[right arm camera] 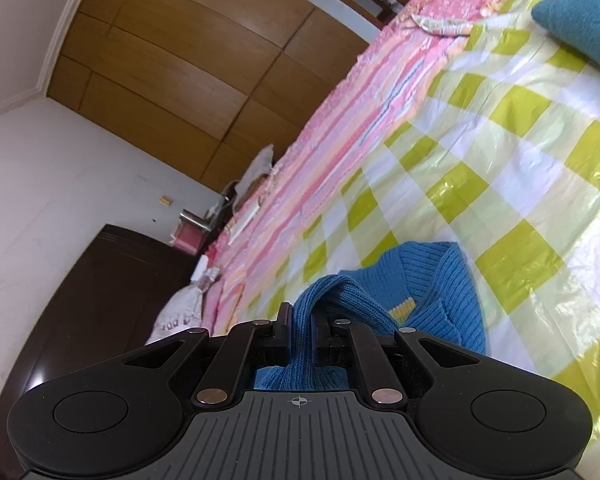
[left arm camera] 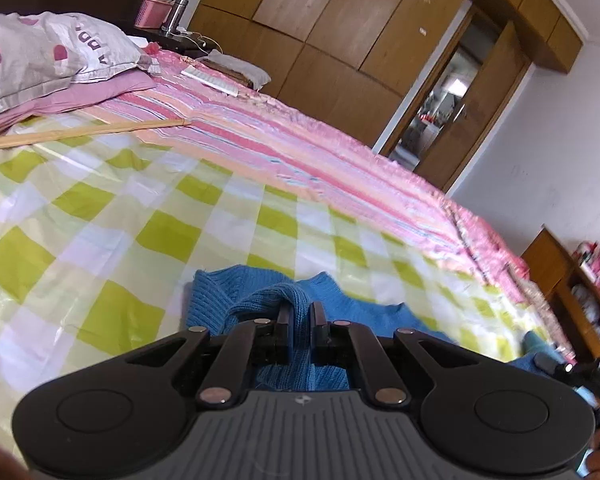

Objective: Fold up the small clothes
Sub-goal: 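Carry the hem over toward the collar with both grippers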

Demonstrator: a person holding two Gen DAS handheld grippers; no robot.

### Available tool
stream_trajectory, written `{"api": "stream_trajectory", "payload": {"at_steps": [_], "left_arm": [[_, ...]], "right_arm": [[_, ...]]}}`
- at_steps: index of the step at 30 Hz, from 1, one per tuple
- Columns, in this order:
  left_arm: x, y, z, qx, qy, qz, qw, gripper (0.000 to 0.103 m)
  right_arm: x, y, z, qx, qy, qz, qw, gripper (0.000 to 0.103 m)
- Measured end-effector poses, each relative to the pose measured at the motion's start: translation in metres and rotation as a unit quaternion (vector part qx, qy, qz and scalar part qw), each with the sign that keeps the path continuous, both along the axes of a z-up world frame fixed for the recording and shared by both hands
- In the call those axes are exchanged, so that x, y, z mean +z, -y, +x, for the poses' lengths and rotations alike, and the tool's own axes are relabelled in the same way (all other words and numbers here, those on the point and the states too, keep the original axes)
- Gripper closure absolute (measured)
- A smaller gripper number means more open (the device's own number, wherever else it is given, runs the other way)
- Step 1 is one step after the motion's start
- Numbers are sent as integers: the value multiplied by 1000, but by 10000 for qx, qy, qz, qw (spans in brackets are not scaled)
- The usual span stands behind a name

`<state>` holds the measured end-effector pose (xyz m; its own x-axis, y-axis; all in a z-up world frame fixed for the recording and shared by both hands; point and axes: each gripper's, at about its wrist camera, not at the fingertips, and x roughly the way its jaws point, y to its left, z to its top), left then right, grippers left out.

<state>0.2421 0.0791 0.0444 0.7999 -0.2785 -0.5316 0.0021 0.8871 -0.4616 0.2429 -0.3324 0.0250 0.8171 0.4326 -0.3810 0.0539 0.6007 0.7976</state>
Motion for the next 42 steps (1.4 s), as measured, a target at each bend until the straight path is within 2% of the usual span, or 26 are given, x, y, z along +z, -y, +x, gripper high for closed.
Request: {"api": "stream_trajectory", "payload": {"at_steps": [15, 28, 36, 39, 42], "left_arm": [[-33, -3, 45, 217, -418, 119, 9988, 90], [-32, -13, 54, 550, -502, -140, 9971, 88], [-23, -22, 48, 901, -336, -74, 9953, 83], [-20, -25, 45, 929, -296, -35, 9952, 83], [-24, -26, 34, 886, -322, 102, 9955, 83]], "right_arm": [[-32, -1, 46, -250, -526, -319, 9978, 93], [-36, -2, 57, -287, -633, -312, 9971, 90], [-26, -1, 57, -264, -508, -312, 9979, 73], [-21, -2, 54, -241, -456, -414, 9978, 73], [-18, -6, 48, -206, -464, -718, 9961, 73]]}}
